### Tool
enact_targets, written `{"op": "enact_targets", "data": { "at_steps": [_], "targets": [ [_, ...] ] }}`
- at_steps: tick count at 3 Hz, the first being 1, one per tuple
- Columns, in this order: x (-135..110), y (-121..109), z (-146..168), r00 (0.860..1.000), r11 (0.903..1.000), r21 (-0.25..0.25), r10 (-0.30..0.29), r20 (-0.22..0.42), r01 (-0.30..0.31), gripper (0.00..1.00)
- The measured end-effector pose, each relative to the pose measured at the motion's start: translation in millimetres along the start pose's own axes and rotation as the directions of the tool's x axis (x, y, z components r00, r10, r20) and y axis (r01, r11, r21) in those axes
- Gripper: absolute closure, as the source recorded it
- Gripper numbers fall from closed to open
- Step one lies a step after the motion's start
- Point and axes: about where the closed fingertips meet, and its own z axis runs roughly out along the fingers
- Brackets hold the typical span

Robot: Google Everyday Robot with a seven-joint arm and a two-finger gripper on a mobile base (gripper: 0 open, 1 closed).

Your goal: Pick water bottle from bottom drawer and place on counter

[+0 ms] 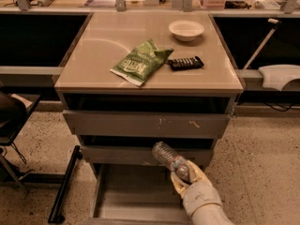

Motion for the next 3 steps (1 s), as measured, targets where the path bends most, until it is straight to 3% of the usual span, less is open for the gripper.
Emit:
{"op": "enact_targets", "data": {
  "at_steps": [1,2,3],
  "targets": [
    [-19,-68,-11,0.996,0.9918,0.116,-0.045,-0.074,0.053,1.00],
    [-64,-147,-36,0.989,0.9525,0.287,-0.065,-0.131,0.101,1.00],
    [-155,-228,-73,0.984,0.8538,0.490,-0.137,-0.116,0.177,1.00]
  ]
}}
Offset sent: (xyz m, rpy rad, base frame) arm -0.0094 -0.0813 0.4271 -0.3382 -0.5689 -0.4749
